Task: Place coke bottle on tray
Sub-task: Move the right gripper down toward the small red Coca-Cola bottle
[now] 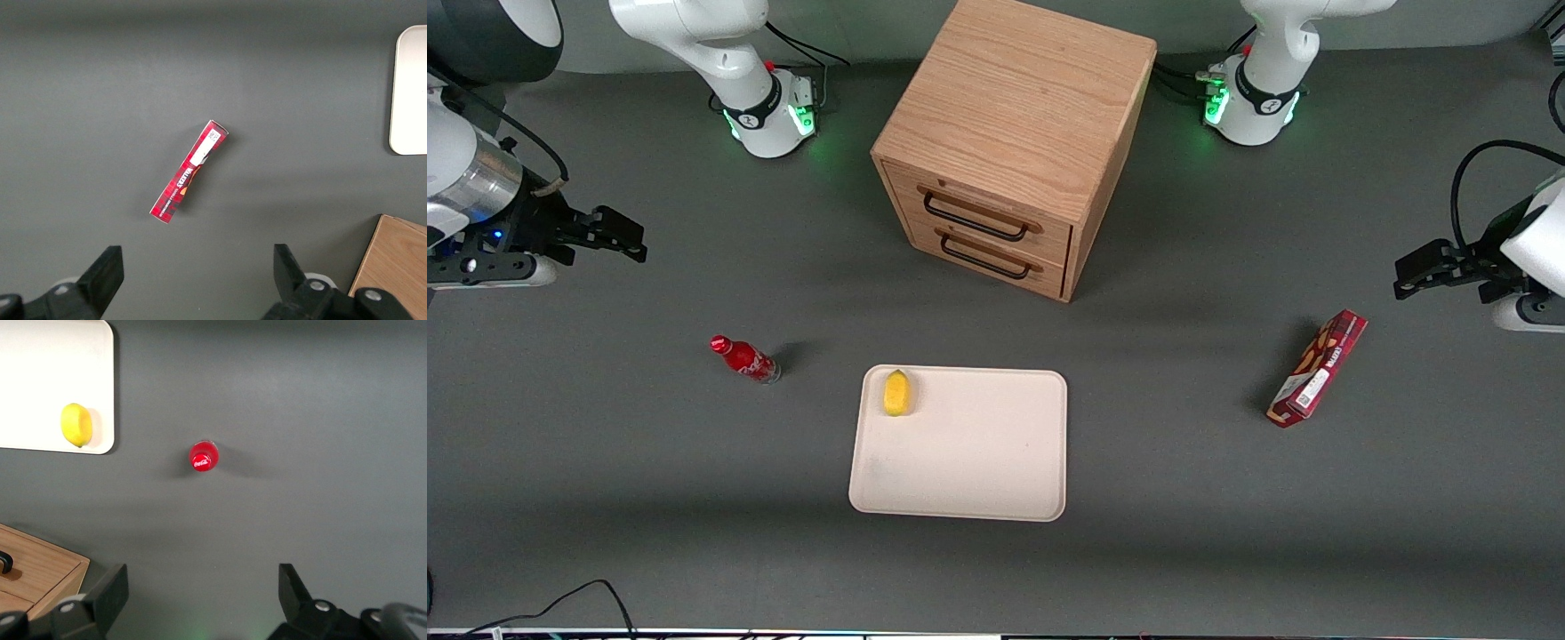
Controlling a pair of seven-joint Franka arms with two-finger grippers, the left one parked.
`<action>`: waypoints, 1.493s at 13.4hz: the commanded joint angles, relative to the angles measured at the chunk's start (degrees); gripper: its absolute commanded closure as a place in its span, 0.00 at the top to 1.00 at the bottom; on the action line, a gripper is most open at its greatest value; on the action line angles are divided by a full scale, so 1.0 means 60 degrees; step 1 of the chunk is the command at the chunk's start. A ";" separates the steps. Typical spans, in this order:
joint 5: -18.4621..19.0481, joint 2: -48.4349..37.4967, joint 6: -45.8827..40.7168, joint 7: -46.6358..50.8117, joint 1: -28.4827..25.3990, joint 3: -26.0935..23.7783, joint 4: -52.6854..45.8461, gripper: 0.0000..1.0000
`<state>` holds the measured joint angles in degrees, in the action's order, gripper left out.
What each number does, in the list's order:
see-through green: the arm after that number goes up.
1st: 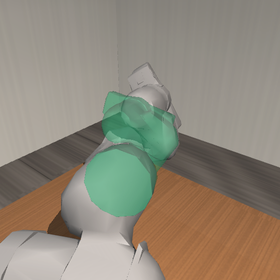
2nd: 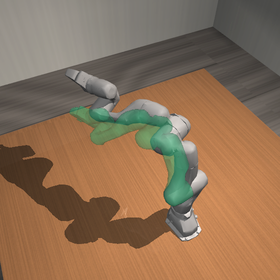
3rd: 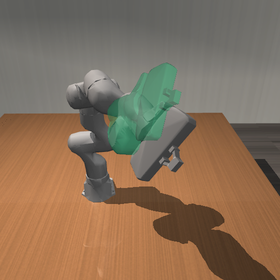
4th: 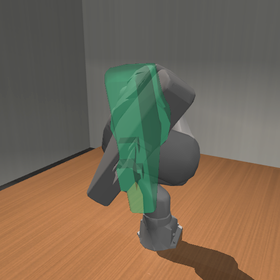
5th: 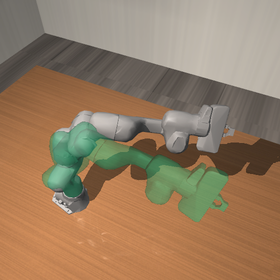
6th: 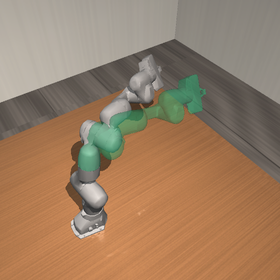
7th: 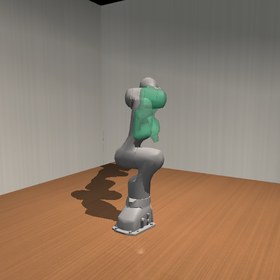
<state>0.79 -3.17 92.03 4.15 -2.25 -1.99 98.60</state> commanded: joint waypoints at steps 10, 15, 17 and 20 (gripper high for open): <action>-0.0161 0.0469 0.2362 -0.0121 -0.0020 -0.0094 0.2075 1.00; -0.0103 0.1199 0.6237 -0.0165 -0.0020 -0.0108 0.4353 1.00; -0.0102 0.1435 0.6676 -0.0165 -0.0020 -0.0108 0.4470 0.99; -0.0102 0.1714 0.7073 -0.0150 -0.0020 -0.0108 0.4514 0.94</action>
<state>0.64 6.84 132.82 4.15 -2.35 -2.63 125.31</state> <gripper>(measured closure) 0.040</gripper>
